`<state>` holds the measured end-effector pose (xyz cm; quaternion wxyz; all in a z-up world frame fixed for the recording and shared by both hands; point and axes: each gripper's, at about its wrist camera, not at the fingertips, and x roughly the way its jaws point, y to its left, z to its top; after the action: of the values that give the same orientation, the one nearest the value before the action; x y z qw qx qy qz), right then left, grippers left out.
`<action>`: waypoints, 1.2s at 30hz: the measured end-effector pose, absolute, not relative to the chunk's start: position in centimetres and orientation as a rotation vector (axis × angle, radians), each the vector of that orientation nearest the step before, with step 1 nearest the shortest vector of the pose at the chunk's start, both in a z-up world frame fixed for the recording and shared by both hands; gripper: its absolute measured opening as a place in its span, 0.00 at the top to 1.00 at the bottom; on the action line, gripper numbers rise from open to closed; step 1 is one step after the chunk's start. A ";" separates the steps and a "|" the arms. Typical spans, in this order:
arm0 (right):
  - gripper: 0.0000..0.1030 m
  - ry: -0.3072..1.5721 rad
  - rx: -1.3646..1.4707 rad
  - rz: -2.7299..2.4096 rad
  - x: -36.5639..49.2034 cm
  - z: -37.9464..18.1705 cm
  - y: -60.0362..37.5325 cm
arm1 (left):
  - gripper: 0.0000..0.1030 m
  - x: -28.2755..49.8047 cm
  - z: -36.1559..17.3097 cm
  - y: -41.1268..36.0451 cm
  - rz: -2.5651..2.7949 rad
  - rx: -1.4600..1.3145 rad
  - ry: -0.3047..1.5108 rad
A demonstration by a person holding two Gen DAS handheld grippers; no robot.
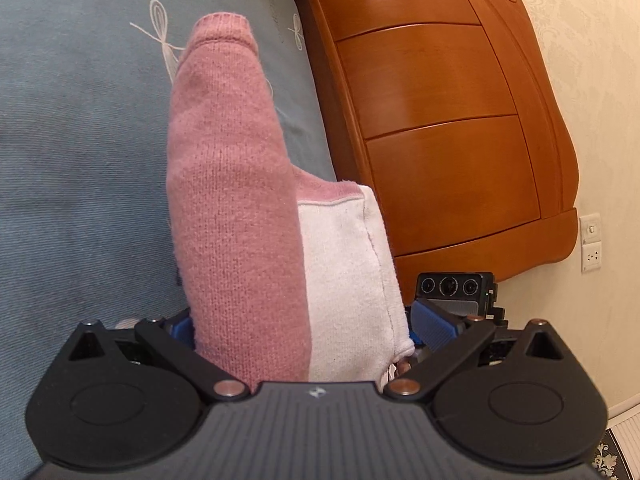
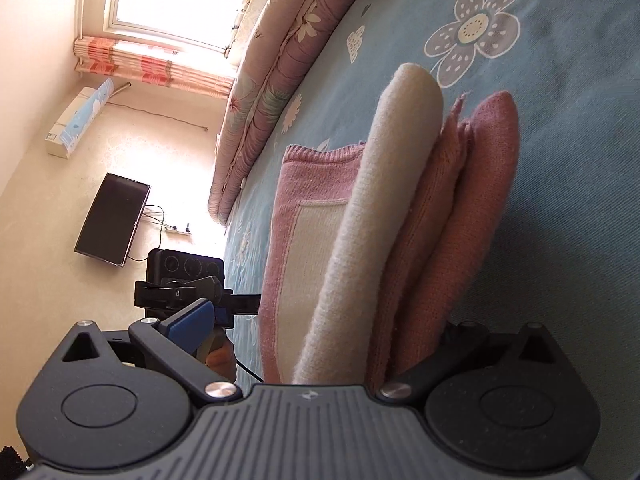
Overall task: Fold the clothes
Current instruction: 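Lift both open tools away from the folded sweater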
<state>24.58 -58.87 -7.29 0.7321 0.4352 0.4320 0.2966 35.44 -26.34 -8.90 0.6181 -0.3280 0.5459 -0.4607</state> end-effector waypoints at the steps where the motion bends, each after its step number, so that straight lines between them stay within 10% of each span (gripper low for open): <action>1: 0.00 0.946 0.948 0.639 24.7 -7.0 -59.9 | 0.02 35.7 -9.1 -27.5 -1.073 -0.754 1.259; 14: 0.00 0.922 0.893 0.427 26.7 -7.3 -70.4 | 0.02 37.4 -12.1 -38.5 -1.154 -0.707 1.325; 30: 0.00 0.683 0.485 0.164 19.5 -0.8 -68.0 | 0.02 32.9 -8.8 -26.3 -0.806 -0.065 1.088; 36: 0.00 0.879 0.224 0.028 20.7 -6.5 -64.5 | 0.02 30.0 -9.6 -27.5 -0.781 0.036 1.089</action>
<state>20.74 -64.51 -6.55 0.8989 0.1083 0.4244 0.0138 30.03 -27.46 -9.61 0.7836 0.0167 0.5047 -0.3619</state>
